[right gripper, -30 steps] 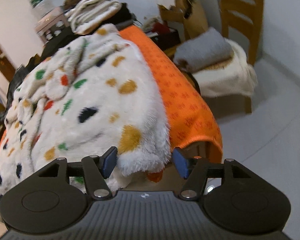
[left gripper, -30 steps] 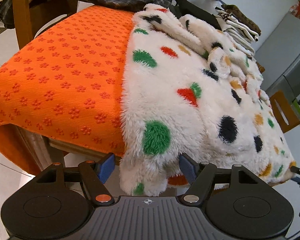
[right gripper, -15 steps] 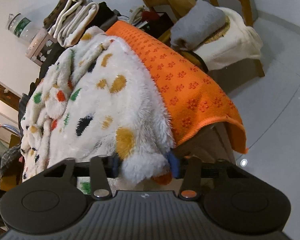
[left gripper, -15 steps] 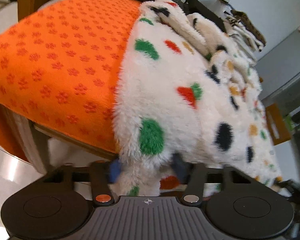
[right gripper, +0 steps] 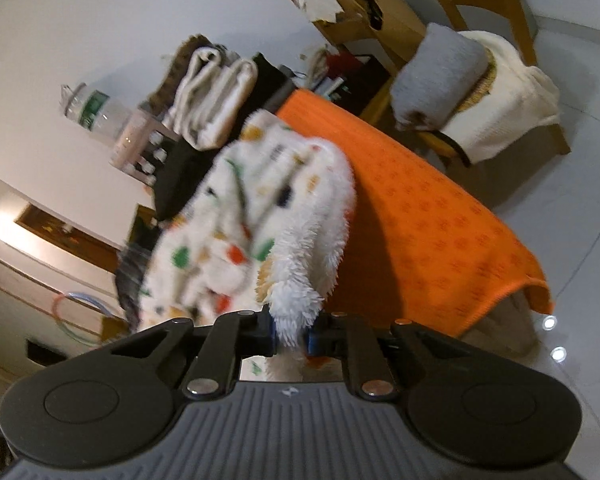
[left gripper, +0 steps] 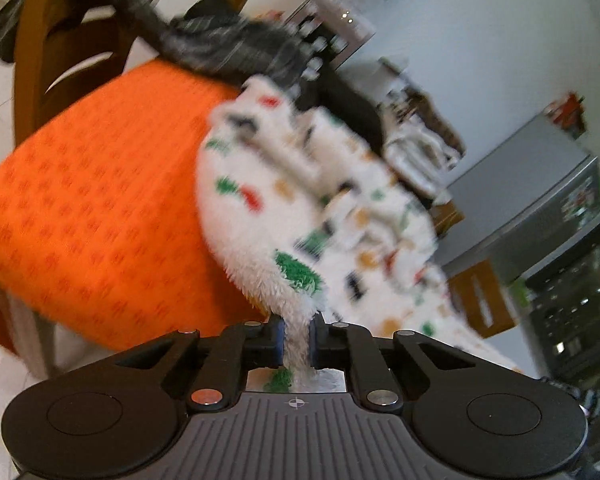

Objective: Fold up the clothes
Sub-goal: 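Grasp the blanket edge with the left gripper while the right gripper grasps another edge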

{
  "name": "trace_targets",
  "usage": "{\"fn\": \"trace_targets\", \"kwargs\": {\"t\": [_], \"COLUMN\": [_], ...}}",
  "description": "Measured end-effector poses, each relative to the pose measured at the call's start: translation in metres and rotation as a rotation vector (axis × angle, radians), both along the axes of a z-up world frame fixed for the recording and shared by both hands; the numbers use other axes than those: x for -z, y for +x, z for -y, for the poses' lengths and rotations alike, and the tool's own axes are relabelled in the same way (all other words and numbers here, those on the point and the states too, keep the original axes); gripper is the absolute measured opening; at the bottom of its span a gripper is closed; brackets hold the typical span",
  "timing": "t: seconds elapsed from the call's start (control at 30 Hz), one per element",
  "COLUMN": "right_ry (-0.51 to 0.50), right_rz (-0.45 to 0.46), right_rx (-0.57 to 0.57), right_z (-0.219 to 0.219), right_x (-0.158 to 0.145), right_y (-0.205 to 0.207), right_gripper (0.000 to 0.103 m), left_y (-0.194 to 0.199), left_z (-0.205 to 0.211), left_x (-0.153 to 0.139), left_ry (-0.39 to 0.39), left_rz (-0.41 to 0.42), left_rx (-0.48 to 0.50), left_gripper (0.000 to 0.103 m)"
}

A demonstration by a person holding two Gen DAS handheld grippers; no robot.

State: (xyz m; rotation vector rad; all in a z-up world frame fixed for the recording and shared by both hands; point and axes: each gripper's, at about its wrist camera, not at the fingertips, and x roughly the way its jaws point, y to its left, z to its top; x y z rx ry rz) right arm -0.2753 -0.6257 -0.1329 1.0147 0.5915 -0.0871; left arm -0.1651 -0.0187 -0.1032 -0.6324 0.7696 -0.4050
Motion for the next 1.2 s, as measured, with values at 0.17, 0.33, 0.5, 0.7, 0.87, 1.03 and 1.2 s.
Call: {"fn": "trace_targets", "kwargs": {"t": [0.17,0.33,0.5,0.7,0.87,1.03,1.2], "right_ry": [0.029,0.072,0.102,0.108,0.162,0.146,0.137], "right_rz": [0.060,0.135,0.233,0.226,0.044,-0.102,-0.165], "right_rx": [0.010,0.016,0.003,-0.028,0.027,0.025,0.032], "right_z": [0.008,0.025,0.055,0.089,0.108,0.110,0.110], "right_x": [-0.038,-0.070,-0.103,-0.114,-0.064,-0.012,0.015], "right_y": [0.022,0.054,0.115,0.251,0.372,0.442,0.461], "right_gripper": [0.015,0.015,0.014,0.014,0.015,0.015,0.031], "left_y": [0.019,0.048,0.106,0.222,0.320,0.366,0.385], "left_z": [0.007,0.015,0.028,0.054,0.074,0.086,0.075], "left_x": [-0.041,-0.080,-0.113,-0.115,-0.085,-0.061,-0.034], "left_ry": [-0.041,-0.074,-0.075,-0.051,0.011,0.112,0.051], "left_rz": [0.075,0.175,0.282,0.240,0.069,-0.004,-0.095], "left_rx": [-0.033,-0.085,-0.139,-0.252,-0.388,-0.406,-0.431], "left_gripper": [0.013,0.013,0.013,0.013,0.013,0.013,0.020]}}
